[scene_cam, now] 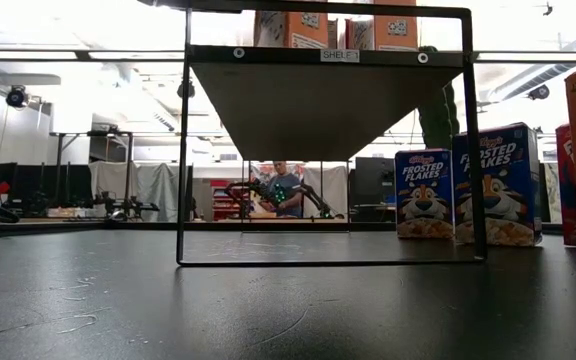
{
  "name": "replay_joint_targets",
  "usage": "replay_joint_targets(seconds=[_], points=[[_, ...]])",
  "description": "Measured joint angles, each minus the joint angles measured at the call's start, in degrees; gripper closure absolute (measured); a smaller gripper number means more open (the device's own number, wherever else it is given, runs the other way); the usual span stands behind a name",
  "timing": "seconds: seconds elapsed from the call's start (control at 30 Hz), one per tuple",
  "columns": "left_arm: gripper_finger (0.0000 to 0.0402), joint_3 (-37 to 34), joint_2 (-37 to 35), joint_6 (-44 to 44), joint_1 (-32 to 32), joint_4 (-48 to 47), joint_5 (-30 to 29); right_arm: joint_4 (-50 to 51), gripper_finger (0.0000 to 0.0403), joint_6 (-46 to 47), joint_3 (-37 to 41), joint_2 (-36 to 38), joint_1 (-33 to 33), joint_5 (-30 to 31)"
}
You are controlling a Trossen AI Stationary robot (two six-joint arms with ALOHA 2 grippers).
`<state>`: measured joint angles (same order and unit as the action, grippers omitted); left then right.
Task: Stack cereal on shelf
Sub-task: Put the left orange cereal box aligned with the other orange cereal box on the shelf
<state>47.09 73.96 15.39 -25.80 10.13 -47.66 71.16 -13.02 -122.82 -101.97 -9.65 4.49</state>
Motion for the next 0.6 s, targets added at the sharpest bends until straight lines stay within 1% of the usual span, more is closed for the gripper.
replay_joint_targets(seconds=[0.17,0.3,0.33,0.47,0.6], points=[[0.0326,0.0,-0.29,1.67,-1.1,-0.93,0.0,0.16,0.0394,-1.28,-2.13,0.43,0.0,0.0],[0.0326,0.0,-0.29,1.89,-1.97,-2.29,0.33,-0.83,0.0394,-3.48,-2.36,0.35,0.02,-0.05],[0.0326,0.0,-0.29,1.8,-2.06,-3.12,1.23,-1.06,0.0394,-4.22,-2.36,0.26,0.02,-0.07],[0.0326,-0.37,-0.29,0.72,-1.33,-5.12,9.36,-1.27,0.0394,-5.55,-2.33,-0.19,0.02,-0.11],[0.0326,-1.07,0.35,0.0,0.33,-4.21,9.38,-1.29,0.0394,-5.64,-2.32,-0.2,0.02,-0.16]])
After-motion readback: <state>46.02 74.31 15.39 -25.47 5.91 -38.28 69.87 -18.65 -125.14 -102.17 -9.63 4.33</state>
